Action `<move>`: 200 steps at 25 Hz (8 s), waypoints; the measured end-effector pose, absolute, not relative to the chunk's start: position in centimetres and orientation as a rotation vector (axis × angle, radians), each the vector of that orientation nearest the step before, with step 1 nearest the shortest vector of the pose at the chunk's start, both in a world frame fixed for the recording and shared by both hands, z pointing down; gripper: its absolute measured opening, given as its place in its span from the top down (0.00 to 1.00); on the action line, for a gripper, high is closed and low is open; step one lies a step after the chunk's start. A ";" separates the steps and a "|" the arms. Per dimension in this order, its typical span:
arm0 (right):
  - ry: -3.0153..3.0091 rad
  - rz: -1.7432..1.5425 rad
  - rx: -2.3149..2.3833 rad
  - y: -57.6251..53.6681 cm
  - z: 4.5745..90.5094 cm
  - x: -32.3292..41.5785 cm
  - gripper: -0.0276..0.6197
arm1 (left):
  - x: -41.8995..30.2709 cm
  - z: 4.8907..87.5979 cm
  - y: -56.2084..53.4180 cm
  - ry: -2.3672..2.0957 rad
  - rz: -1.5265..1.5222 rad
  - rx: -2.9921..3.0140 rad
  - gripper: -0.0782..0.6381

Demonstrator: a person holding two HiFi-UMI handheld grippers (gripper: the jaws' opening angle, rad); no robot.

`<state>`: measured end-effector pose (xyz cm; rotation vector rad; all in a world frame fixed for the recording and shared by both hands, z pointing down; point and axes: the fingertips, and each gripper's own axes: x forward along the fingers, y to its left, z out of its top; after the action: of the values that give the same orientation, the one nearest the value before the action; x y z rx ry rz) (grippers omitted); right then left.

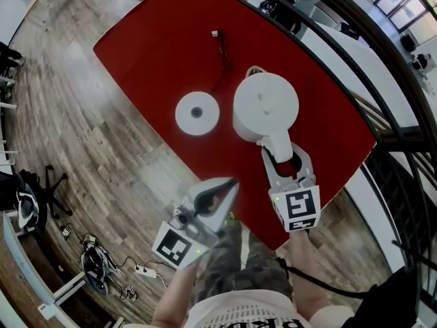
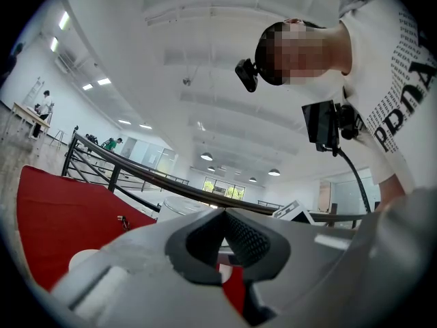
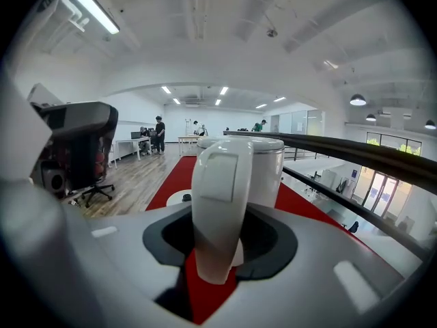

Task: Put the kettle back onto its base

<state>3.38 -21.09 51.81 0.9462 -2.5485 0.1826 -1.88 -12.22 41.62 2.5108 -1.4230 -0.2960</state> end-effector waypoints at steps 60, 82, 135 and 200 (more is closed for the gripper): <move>-3.020 0.177 1.003 -14.7 27.8 8.7 0.78 | 1.2 27.8 -5.5 -1.473 -0.369 2.700 0.89; -3.143 -0.028 0.941 -9.8 18.9 7.6 0.77 | -0.6 22.3 0.3 -1.581 -0.401 2.742 0.89; -3.227 -0.093 0.821 -11.3 17.1 0.3 0.77 | -5.9 21.8 -2.5 -1.632 -0.274 2.772 0.89; -3.151 0.027 1.108 -22.9 33.1 -15.4 0.77 | -22.2 33.2 -18.1 -1.584 -0.229 2.728 0.89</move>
<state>-15.43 -22.90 33.11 1.1076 -3.1512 0.0265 -22.25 -18.11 33.23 2.7281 -1.5843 -0.2291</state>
